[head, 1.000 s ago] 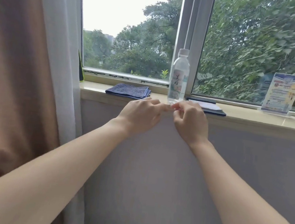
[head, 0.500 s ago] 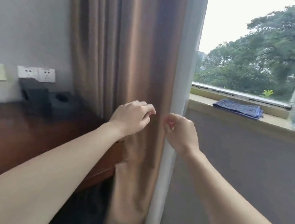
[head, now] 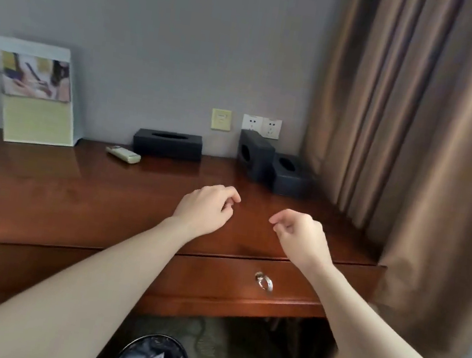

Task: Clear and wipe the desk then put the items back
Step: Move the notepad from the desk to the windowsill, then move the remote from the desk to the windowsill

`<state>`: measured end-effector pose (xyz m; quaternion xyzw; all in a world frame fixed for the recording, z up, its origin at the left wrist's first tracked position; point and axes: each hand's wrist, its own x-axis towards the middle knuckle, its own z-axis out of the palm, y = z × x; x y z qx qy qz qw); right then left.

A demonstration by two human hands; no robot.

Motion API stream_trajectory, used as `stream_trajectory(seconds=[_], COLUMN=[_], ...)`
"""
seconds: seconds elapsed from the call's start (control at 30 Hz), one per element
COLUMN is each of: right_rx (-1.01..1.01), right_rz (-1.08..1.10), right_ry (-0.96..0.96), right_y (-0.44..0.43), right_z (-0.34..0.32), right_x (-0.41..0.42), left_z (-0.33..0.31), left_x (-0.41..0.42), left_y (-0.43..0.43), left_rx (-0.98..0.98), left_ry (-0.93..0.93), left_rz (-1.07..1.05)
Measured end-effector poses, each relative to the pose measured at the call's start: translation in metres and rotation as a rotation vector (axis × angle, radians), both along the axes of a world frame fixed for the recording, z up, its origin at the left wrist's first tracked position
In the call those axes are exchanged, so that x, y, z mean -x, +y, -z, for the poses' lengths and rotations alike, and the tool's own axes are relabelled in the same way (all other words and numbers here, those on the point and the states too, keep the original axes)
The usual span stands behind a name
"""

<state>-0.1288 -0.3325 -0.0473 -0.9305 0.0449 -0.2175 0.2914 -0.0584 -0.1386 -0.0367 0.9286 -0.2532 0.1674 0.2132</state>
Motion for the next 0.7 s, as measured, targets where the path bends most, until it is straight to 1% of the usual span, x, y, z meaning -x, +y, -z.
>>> stream_trajectory(seconds=[0.1, 0.27, 0.4, 0.47, 0.6, 0.7], right_rx=[-0.017, 0.030, 0.030, 0.019, -0.055, -0.239], right_rz=[-0.111, -0.263, -0.322, -0.355, -0.387, -0.332], right_ry=[0.049, 0.157, 0.149, 0.162, 0.162, 0.106], right_y=[0.044, 0.110, 0.150, 0.167, 0.190, 0.193], right_z=[0.019, 0.047, 0.049, 0.048, 0.047, 0.049], right_x=[-0.030, -0.076, -0.119, -0.142, -0.189, -0.226], left_z=[0.021, 0.058, 0.068, 0.067, 0.066, 0.066], left_x=[-0.015, -0.041, -0.068, -0.085, -0.128, -0.161], left_y=[0.047, 0.118, 0.157, 0.166, 0.182, 0.189], left_rx=[0.044, 0.322, 0.521, 0.579, 0.732, 0.831], left_ry=[0.079, 0.266, 0.299, 0.313, 0.319, 0.308], left_rz=[-0.086, -0.235, -0.306, -0.336, -0.391, -0.388])
